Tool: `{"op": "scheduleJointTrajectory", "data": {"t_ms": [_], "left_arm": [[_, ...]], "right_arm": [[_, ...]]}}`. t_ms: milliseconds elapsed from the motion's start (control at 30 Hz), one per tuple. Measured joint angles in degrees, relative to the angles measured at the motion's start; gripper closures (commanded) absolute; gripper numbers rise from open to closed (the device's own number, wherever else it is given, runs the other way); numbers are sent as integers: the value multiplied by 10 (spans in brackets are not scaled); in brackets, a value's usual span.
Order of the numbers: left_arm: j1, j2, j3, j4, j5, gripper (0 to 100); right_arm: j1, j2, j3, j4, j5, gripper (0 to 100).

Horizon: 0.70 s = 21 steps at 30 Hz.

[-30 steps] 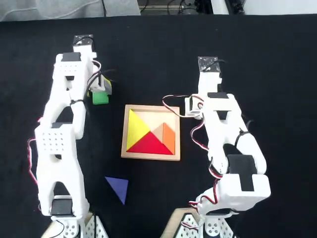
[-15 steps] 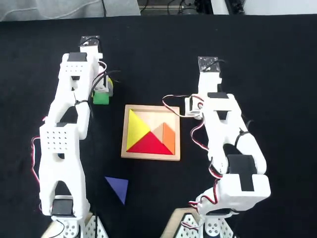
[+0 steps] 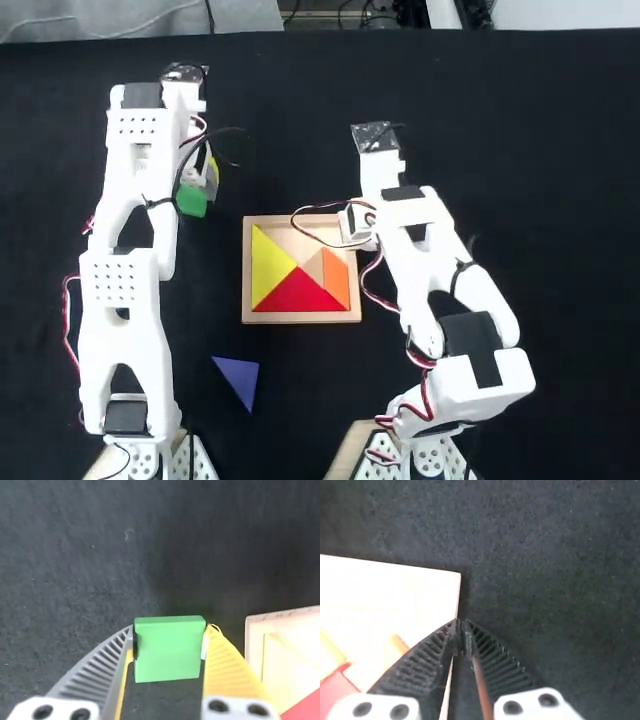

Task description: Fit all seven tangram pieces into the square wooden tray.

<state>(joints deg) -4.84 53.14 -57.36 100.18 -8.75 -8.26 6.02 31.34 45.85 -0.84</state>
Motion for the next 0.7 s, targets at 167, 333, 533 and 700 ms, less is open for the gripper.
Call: {"op": "scheduleJointTrajectory", "data": {"t_ms": [167,333,533,700], "left_arm": [[0,-97,89,1,-10,927],[68,-262,267,-1,-9,927],[163,-433,498,-146,-14,927],[219,-455,649,-267,-154,927]], "right_arm": [[11,0,-22,24,0,987],[60,-10,-27,32,0,987],[87,-10,-27,26,0,987],[121,1,-27,-26,11,987]]}}
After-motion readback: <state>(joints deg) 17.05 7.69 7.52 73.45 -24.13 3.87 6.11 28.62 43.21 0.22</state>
